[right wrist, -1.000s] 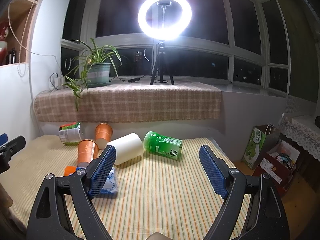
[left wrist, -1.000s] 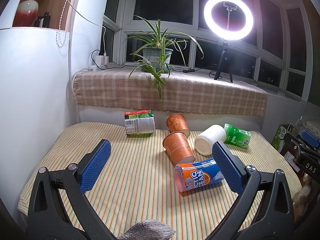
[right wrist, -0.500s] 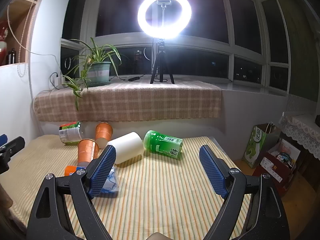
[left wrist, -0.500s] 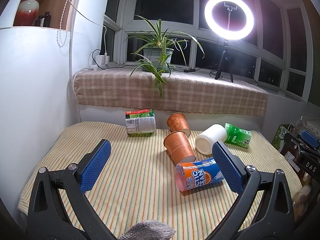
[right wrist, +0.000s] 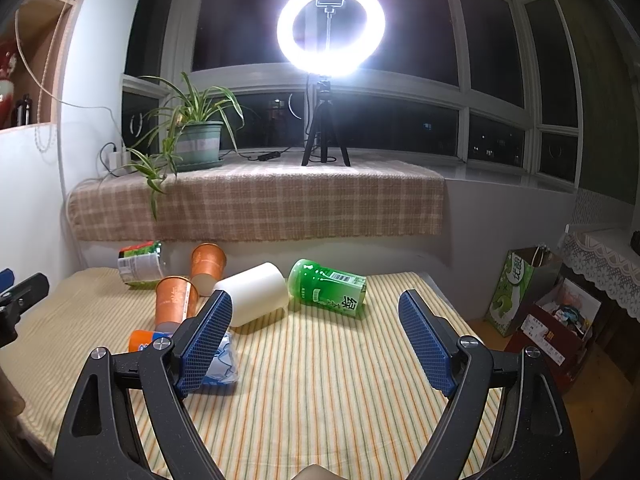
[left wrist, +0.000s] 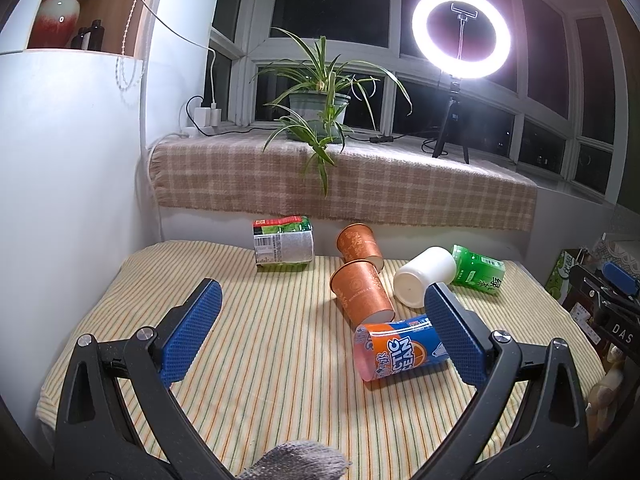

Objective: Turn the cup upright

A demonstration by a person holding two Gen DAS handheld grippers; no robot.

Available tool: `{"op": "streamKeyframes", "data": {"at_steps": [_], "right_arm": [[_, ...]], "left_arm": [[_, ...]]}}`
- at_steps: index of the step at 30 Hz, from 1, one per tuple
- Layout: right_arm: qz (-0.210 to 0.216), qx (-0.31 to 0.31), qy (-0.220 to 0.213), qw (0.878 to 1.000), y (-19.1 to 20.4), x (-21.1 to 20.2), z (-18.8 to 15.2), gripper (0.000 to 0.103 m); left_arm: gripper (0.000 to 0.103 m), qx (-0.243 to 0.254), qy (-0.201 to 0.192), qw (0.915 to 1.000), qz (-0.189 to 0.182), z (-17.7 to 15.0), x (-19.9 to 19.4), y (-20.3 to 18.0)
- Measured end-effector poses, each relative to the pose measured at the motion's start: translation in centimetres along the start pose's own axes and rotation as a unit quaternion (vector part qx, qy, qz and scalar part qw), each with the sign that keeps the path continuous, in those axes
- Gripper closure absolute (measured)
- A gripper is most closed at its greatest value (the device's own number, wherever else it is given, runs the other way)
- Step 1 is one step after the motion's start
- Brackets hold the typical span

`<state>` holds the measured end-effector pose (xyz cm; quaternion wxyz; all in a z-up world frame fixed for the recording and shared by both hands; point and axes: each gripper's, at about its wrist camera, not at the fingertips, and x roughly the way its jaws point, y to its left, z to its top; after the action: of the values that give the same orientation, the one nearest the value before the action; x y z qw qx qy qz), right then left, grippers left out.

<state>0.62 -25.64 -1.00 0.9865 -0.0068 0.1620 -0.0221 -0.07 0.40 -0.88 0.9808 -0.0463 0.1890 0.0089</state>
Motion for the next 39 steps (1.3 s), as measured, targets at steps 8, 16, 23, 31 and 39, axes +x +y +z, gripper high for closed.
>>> {"op": "streamKeyframes", "data": {"at_steps": [8, 16, 23, 31, 39], "right_arm": [[0.004, -0.007, 0.001, 1.0, 0.5, 0.3, 0.1, 0.017], [0.012, -0.011, 0.005, 1.0, 1.1, 0.8, 0.3, 0.017], [0.035, -0.016, 0.017, 0.999, 2.0, 2.0, 0.6, 0.017], [0.096, -0.03, 0.056, 0.993, 4.6, 5.3, 1.1, 0.017], [0.159, -0.042, 0.119, 0.979, 7.6, 9.2, 1.7, 0.017]], "left_arm": [[0.0, 0.0, 0.0, 1.0, 0.002, -0.2, -0.3, 0.1], [0.0, -0.002, 0.003, 1.0, 0.009, -0.4, -0.1, 1.1], [0.0, 0.001, 0.007, 0.9998, 0.017, -0.4, -0.5, 1.8], [0.0, 0.0, 0.02, 0.9991, 0.037, -0.8, -0.9, 3.5], [0.0, -0.01, 0.027, 0.9976, 0.062, -1.3, -1.7, 5.5]]}}
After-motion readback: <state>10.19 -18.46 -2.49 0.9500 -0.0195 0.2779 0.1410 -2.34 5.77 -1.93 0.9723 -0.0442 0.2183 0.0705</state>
